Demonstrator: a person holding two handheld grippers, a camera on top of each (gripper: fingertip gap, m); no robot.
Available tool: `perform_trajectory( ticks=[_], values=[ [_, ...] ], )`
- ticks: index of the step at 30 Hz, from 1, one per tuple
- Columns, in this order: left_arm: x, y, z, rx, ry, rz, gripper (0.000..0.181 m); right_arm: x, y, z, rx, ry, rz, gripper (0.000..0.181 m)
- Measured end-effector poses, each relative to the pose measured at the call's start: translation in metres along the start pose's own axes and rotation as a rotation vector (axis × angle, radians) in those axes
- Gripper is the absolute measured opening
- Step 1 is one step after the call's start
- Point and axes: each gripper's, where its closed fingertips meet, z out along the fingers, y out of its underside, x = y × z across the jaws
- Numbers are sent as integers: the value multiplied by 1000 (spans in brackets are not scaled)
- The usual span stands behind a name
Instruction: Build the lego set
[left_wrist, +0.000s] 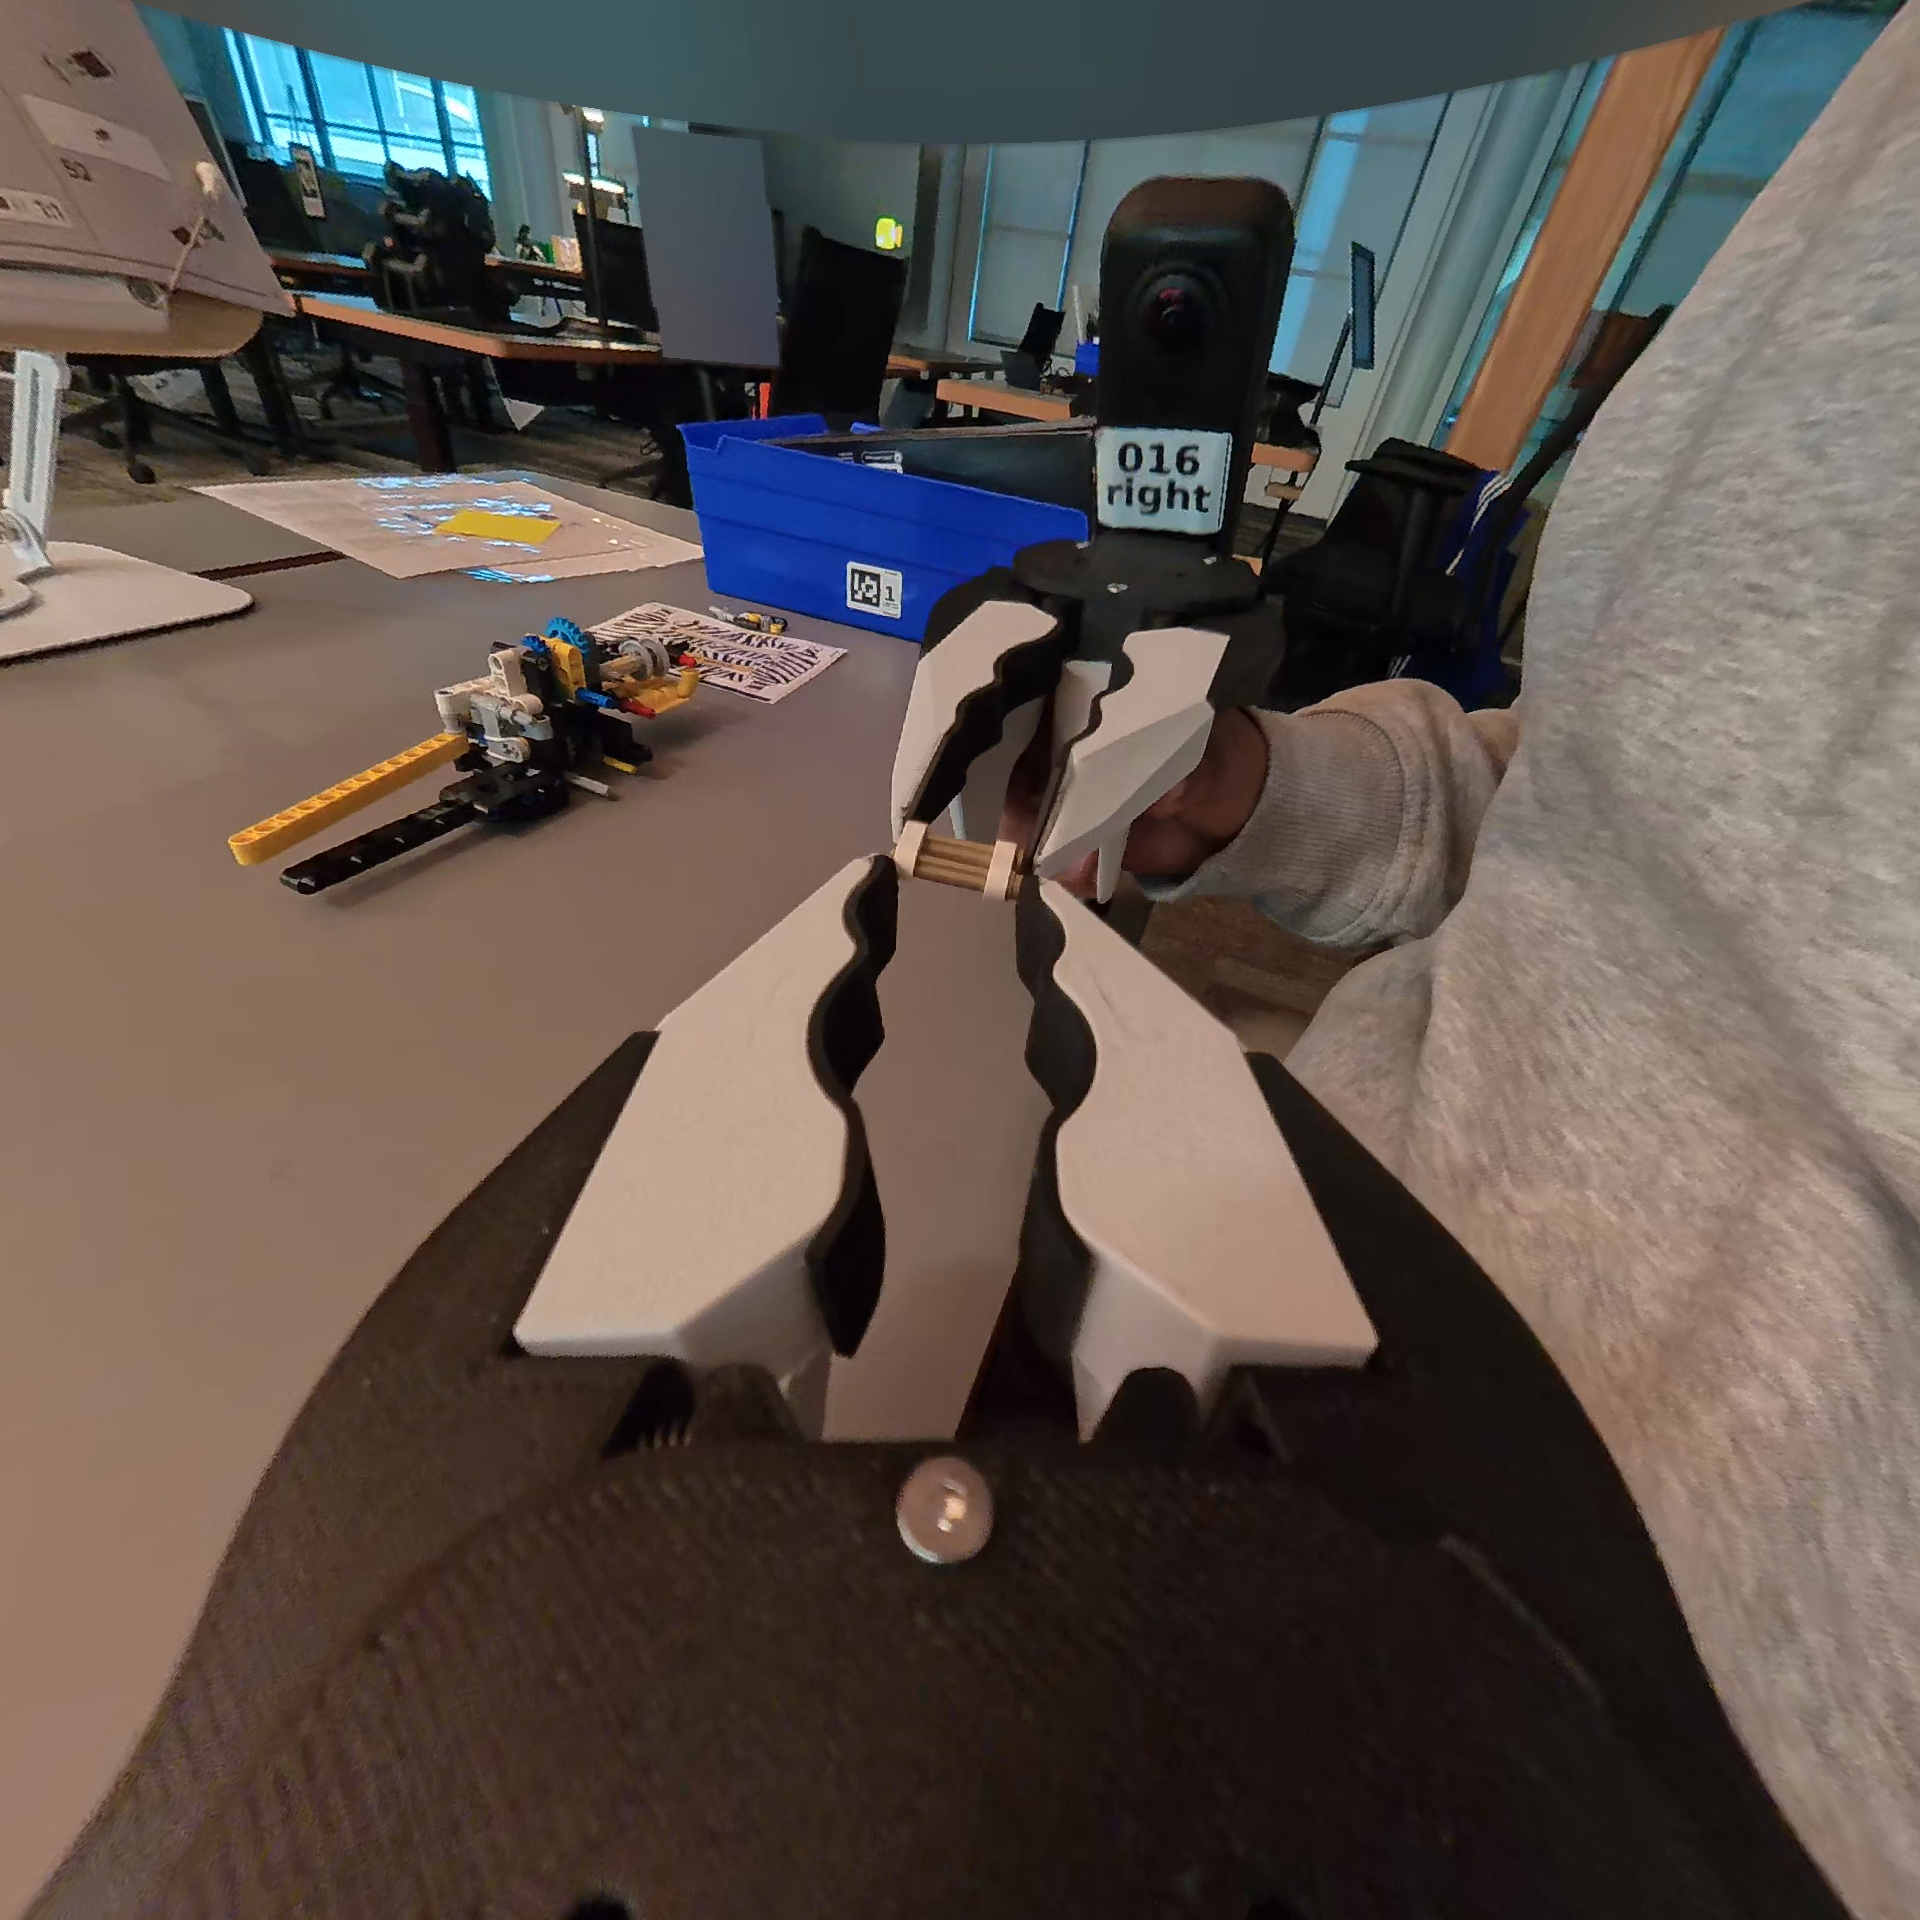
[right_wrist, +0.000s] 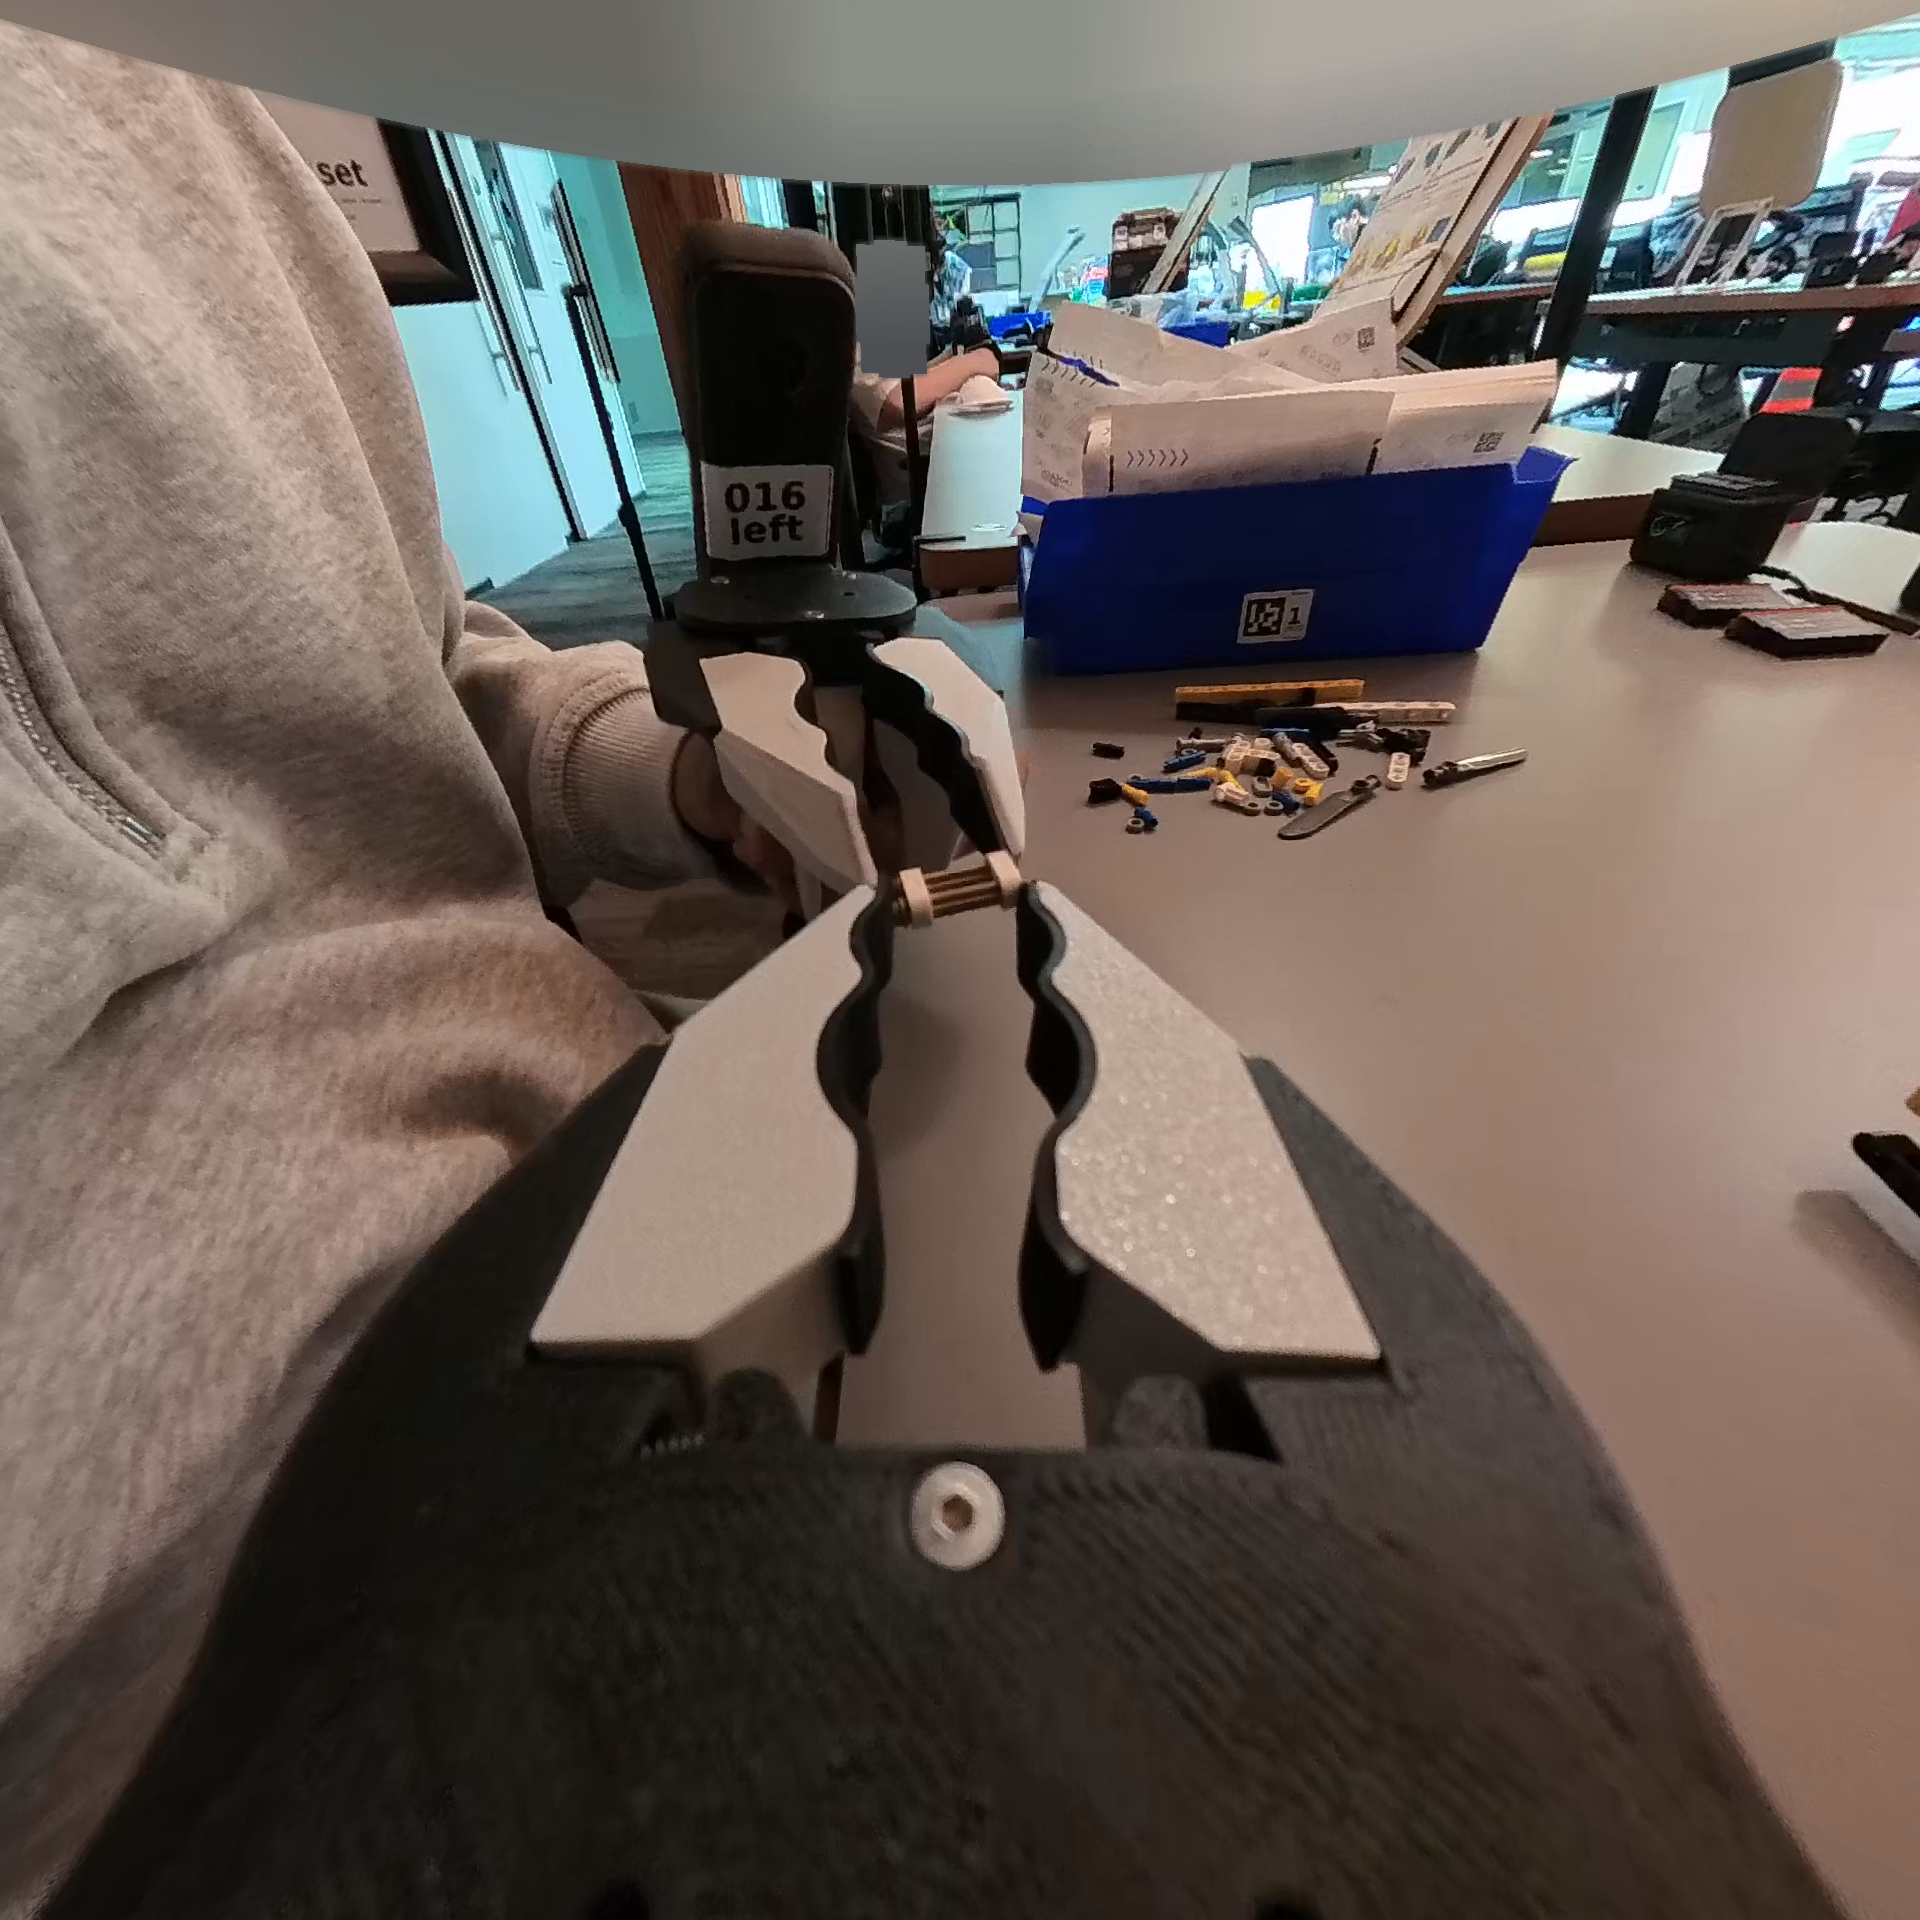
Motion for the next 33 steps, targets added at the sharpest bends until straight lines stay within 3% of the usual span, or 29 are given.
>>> perform_trajectory(
  ticks=[19, 20, 21, 24, 30, 33],
  values=[
    [0, -6, 0, 34, -43, 46, 23, 9, -8, -10, 36, 19, -6, 23],
    [0, -7, 0, 36, -47, 43, 24, 10, -7, -12, 34, 14, -10, 8],
    [-5, -8, -2, 46, -77, 42, 11, 9, -9, -11, 45, 16, -14, 7],
    [3, -14, -2, 83, -4, -16, 0, 9, -10, -15, 54, 5, -12, 7],
    [-2, -8, 0, 51, -35, 3, 0, 12, 8, -6, -30, 35, -4, 7],
    [-8, -8, -2, 57, -48, -14, 12, 21, 11, -6, -21, 62, 43, 7]
  ],
)
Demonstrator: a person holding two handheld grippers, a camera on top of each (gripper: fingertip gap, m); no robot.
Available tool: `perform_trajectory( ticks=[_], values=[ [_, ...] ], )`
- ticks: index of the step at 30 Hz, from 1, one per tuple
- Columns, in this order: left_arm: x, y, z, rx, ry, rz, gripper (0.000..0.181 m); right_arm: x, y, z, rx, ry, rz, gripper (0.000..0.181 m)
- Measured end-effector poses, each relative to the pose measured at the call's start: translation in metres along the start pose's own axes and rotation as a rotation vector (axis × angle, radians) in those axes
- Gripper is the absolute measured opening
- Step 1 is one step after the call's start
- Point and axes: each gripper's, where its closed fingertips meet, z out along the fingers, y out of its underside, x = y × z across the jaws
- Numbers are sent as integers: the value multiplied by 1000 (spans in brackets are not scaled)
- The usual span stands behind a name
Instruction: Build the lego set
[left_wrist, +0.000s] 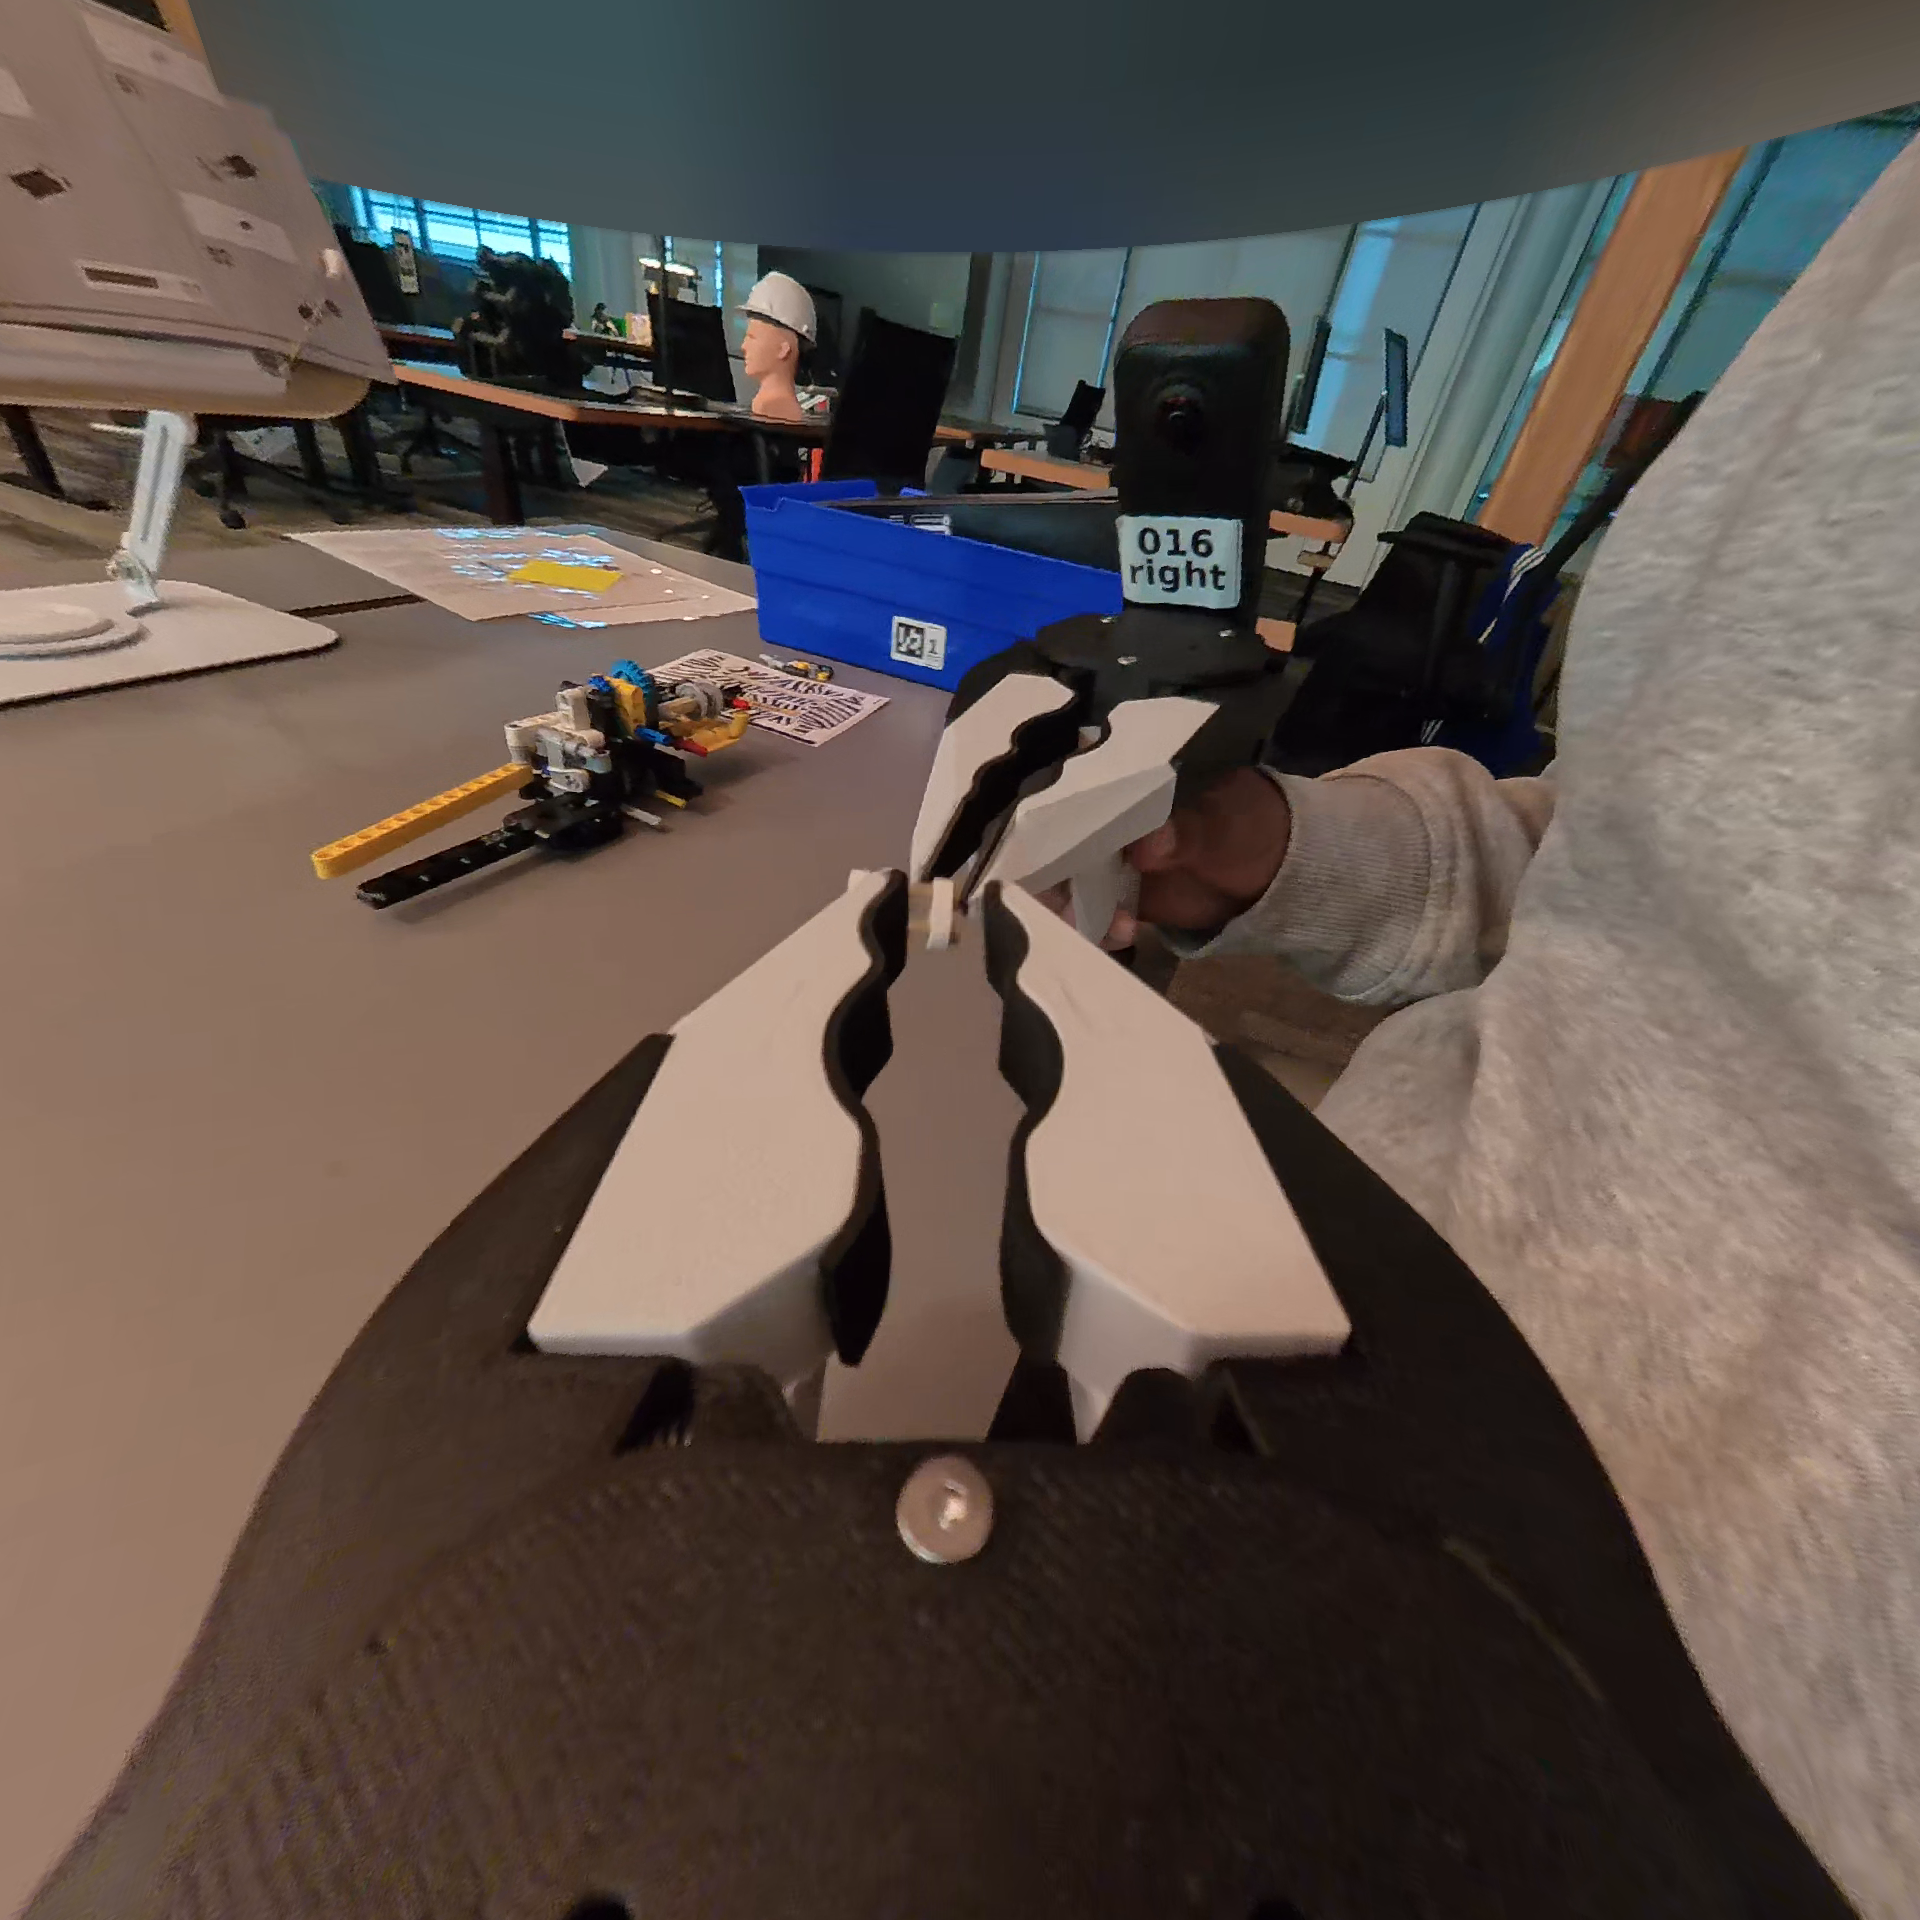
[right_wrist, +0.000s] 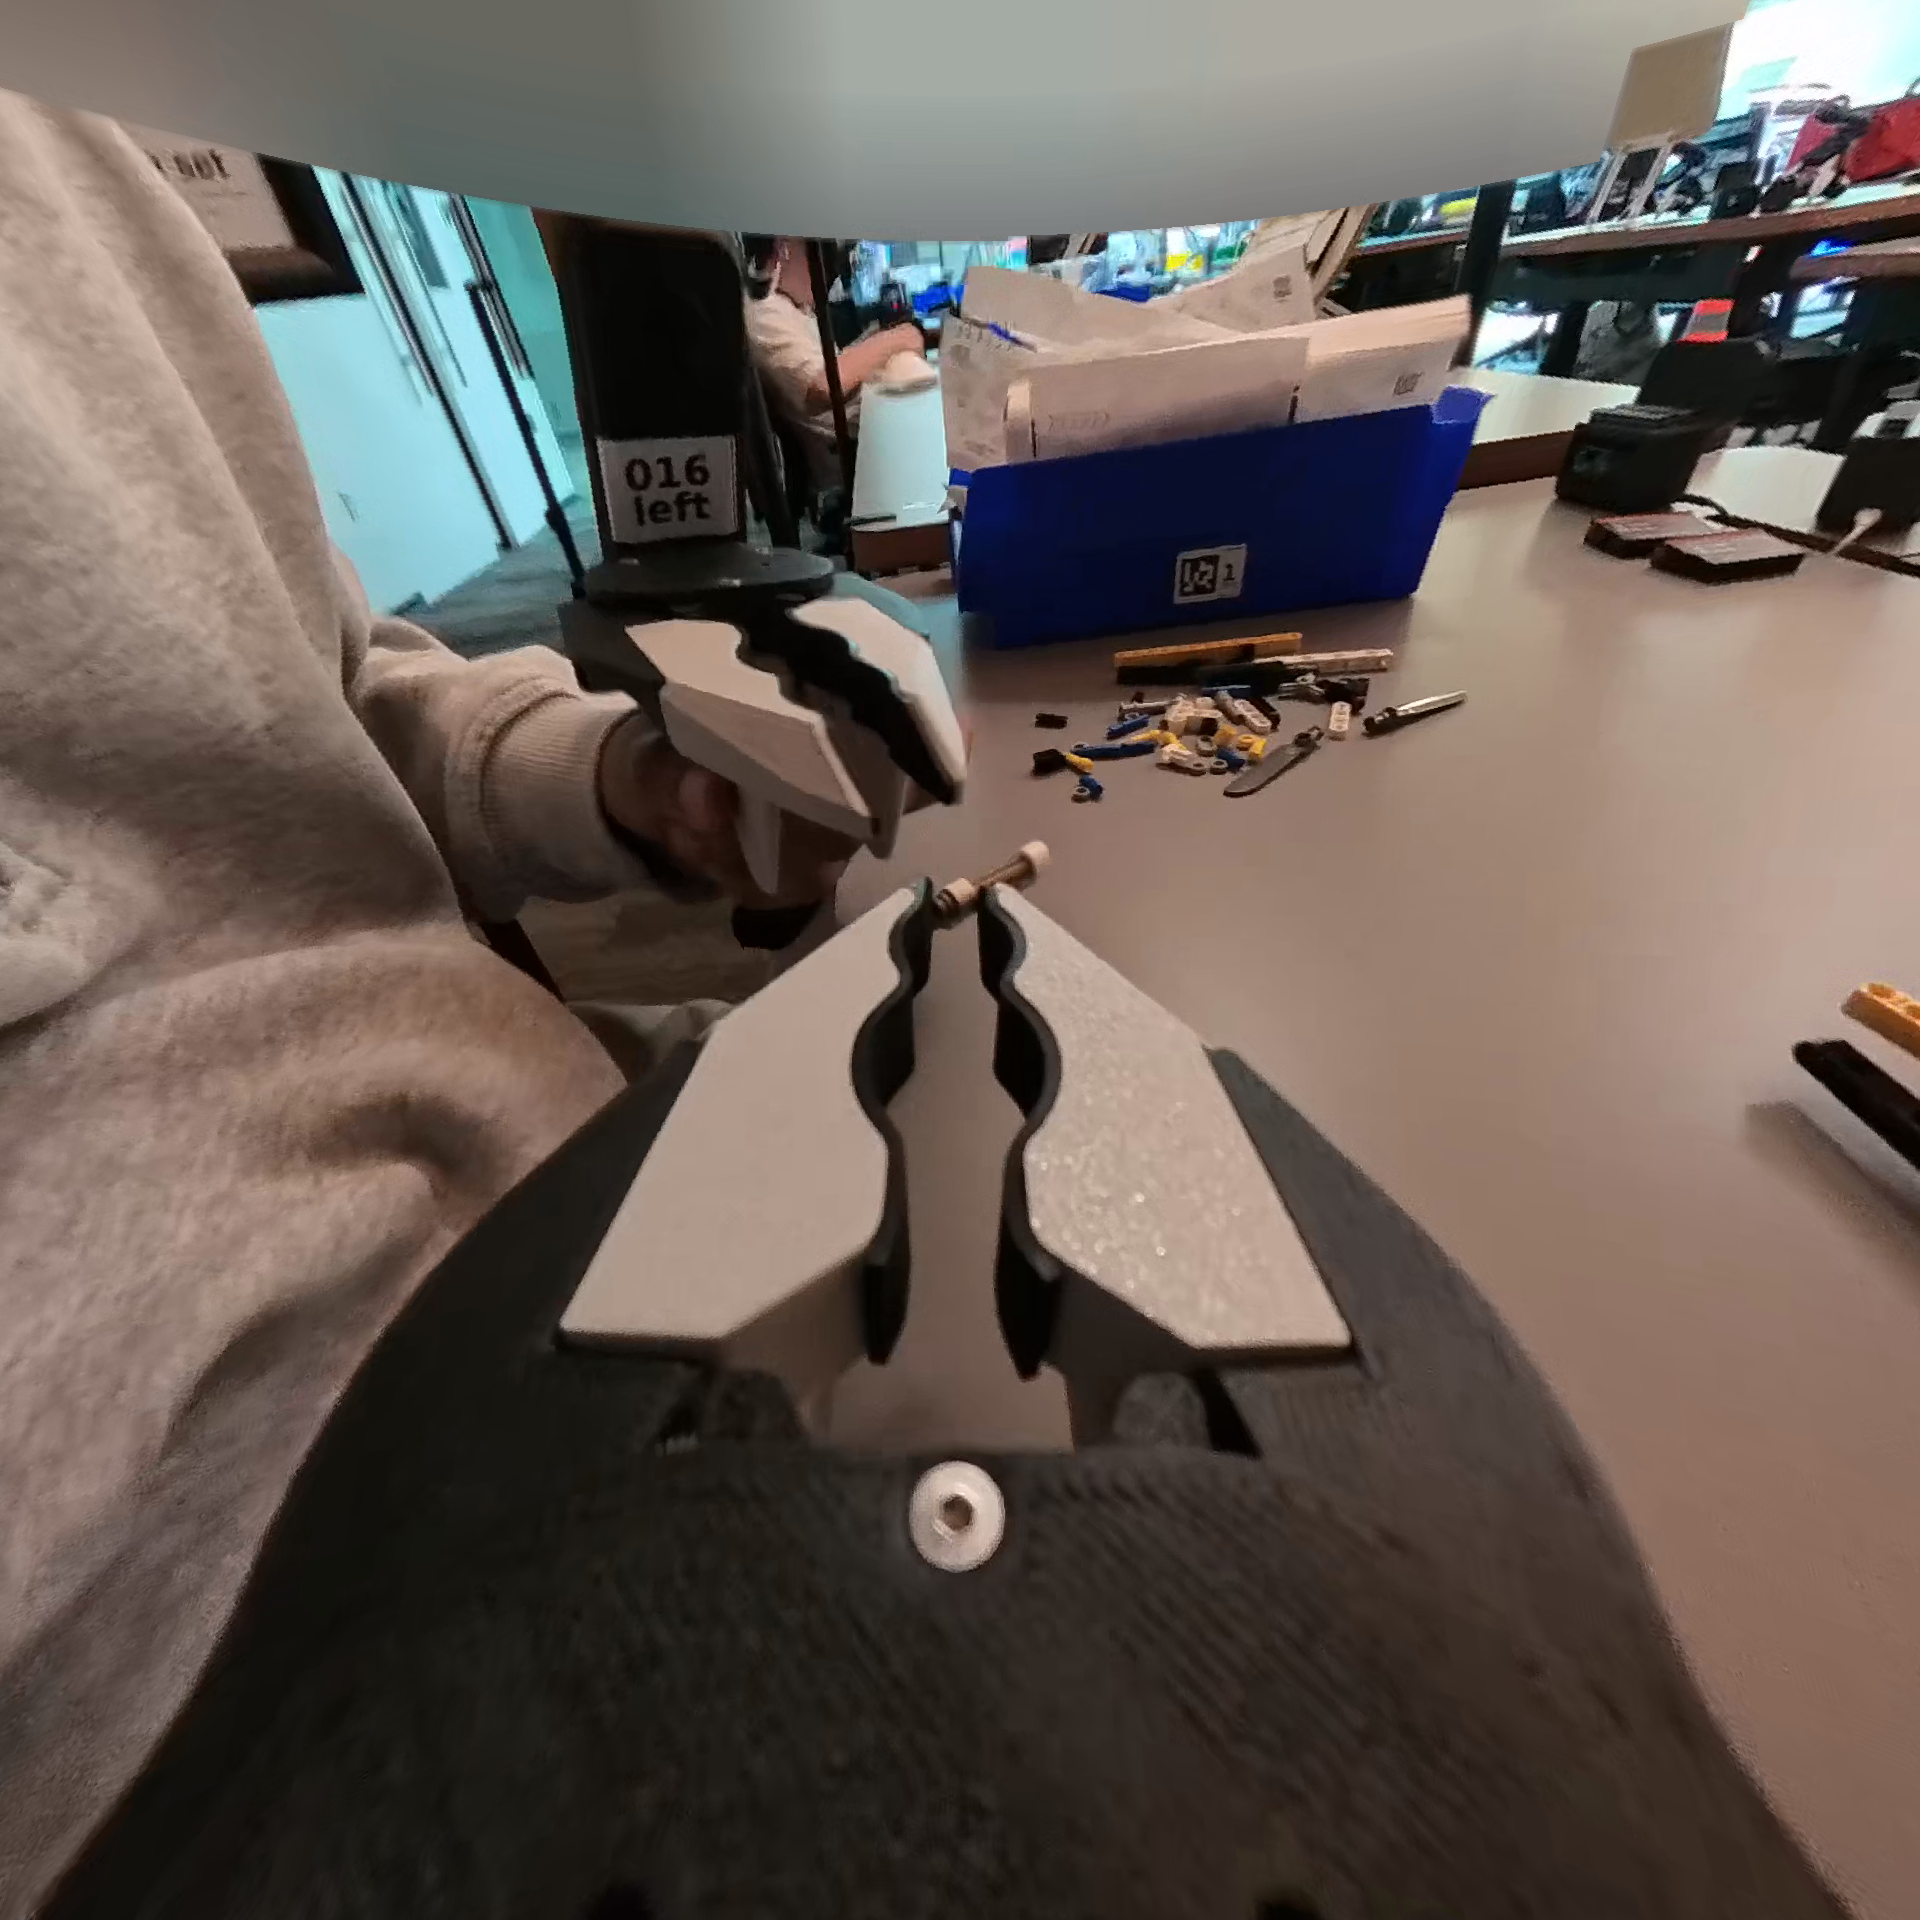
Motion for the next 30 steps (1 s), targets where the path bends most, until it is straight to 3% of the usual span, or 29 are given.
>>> perform_trajectory(
  ticks=[4, 11, 14, 30],
  values=[
    [-7, 2, 1, -4, -33, 1, 30, 6, -17, -8, 130, -21, 119, 7],
    [1, -11, 2, 67, -54, 70, 29, -3, -33, -2, 291, -133, 331, 7],
    [-1, -21, -3, 123, -73, 58, 21, -8, -37, 1, 321, -136, 318, 6],
    [-4, -27, -3, 170, -114, 59, 20, -7, -41, 4, 334, -78, 242, 7]
  ],
)
